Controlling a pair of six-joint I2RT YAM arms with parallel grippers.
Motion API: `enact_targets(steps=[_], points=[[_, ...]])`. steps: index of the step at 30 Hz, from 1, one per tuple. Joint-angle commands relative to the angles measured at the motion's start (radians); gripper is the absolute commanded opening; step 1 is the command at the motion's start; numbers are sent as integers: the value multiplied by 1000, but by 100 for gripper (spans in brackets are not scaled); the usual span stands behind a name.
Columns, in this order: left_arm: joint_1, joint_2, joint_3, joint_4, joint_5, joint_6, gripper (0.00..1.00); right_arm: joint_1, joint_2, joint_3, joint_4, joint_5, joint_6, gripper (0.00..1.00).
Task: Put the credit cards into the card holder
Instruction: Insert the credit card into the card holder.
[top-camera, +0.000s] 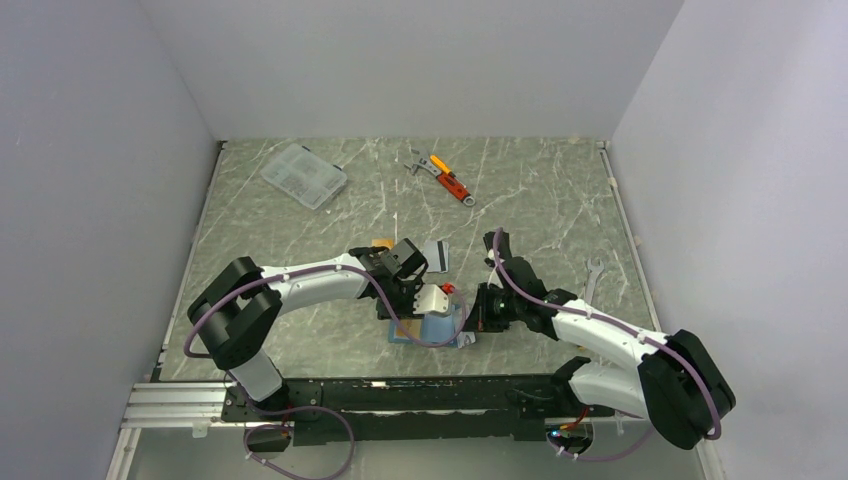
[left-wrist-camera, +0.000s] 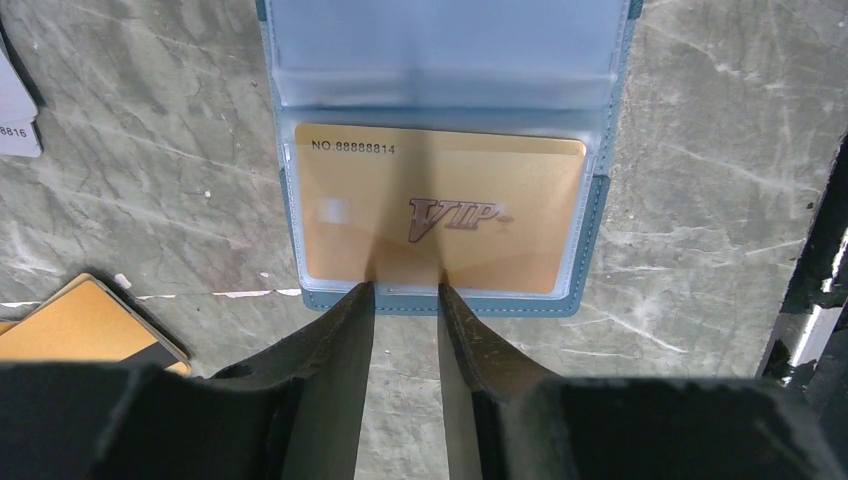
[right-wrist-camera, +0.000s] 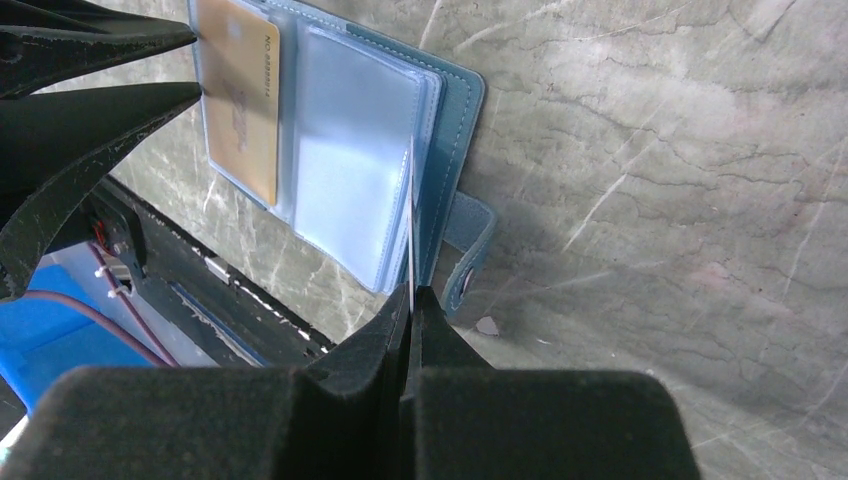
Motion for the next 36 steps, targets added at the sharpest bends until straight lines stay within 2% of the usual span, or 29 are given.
enact_targets(steps=[1, 26, 36], points=[[-2, -2, 5, 4, 13, 13, 35, 2, -24, -11, -7, -9, 4, 0], [-3, -15, 10, -11, 30, 18, 33, 3, 45, -10, 40, -58, 1, 0], [-3, -4, -5, -6, 36, 19, 32, 2, 14, 13, 21, -84, -37, 0]])
